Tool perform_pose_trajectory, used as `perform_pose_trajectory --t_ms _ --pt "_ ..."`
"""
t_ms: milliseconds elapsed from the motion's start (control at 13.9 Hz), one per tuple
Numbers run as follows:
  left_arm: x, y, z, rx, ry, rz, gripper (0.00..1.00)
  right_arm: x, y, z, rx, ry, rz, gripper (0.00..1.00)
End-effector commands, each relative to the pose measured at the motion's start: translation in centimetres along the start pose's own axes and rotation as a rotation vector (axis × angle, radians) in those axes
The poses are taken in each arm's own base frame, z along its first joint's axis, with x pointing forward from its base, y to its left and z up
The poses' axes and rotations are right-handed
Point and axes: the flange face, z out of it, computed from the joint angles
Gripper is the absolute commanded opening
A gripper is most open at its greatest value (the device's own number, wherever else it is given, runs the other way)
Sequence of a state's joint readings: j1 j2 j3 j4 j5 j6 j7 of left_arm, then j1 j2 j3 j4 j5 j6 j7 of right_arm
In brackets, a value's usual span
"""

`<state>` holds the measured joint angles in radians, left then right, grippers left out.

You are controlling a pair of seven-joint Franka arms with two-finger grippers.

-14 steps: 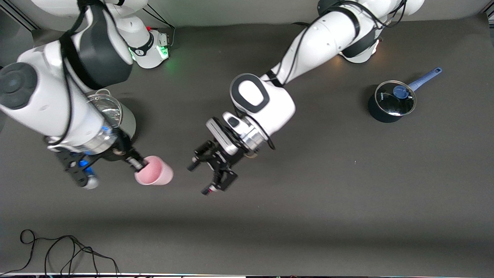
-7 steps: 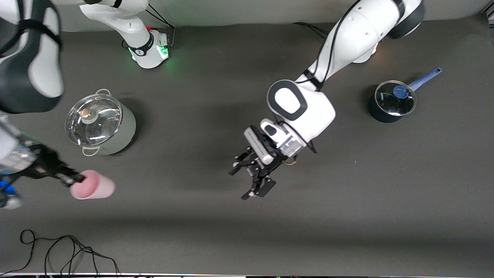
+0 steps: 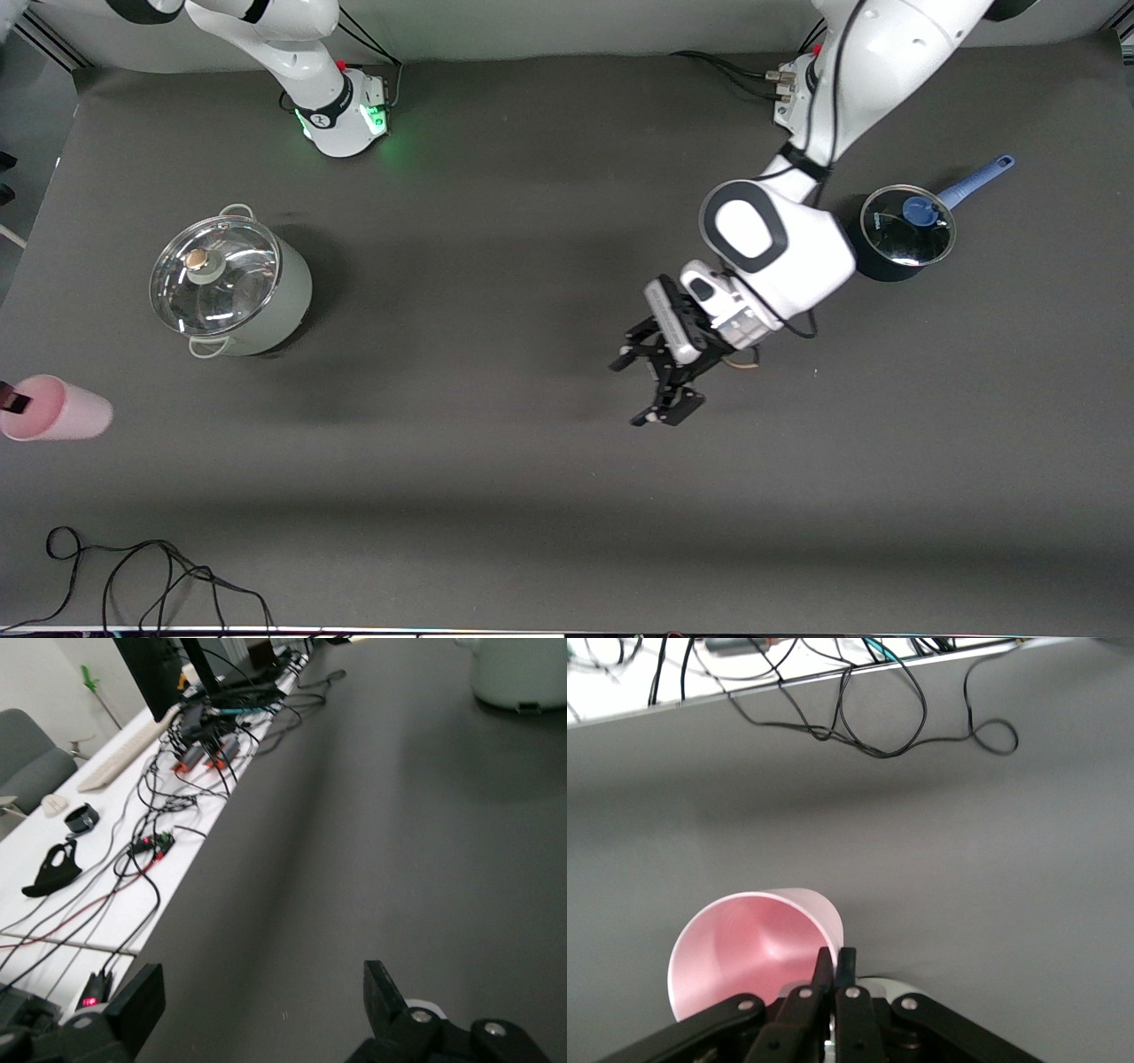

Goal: Transfer pink cup from left to right arm
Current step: 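Pull the cup away with the right gripper while the left gripper retracts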

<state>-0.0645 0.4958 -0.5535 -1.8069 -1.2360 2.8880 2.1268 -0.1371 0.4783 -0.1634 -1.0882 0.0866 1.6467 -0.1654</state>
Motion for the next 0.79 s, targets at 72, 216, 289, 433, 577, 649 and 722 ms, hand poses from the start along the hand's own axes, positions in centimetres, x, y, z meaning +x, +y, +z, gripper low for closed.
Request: perform_pose_trajectory --t_ms 72,216,289,433,577,649,722 --pt "-5.7 -1.7 -4.4 -0.141 -0.068 0.108 1.00 -0.4 0.3 1.5 0.013 -0.034 -0.213 0.00" --pt "-9.2 -4.4 -7.5 -0.248 -0.086 0.161 1.00 0.0 0.4 3.4 0.020 -0.021 -0.243 0.00" --pt "-11.1 -5.9 -9.8 -0.302 -0.104 0.184 1.00 0.2 0.3 5.0 0.019 -0.011 -0.253 0.00" --pt "-14.6 -8.7 -14.3 -0.419 -0.163 0.221 1.00 0.5 -0.9 9.1 0.032 0.025 -0.257 0.00" --pt "-17.2 -10.5 -18.5 -0.541 -0.256 0.184 1.00 0.2 -1.6 12.5 0.031 0.035 -0.261 0.00" --pt "-17.4 -11.0 -20.2 -0.600 -0.328 0.164 1.00 0.3 -1.9 14.2 0.032 0.027 -0.266 0.00" --pt "-17.7 -11.3 -22.0 -0.641 -0.412 0.109 1.00 0.7 -2.4 16.6 0.031 0.011 -0.277 0.00"
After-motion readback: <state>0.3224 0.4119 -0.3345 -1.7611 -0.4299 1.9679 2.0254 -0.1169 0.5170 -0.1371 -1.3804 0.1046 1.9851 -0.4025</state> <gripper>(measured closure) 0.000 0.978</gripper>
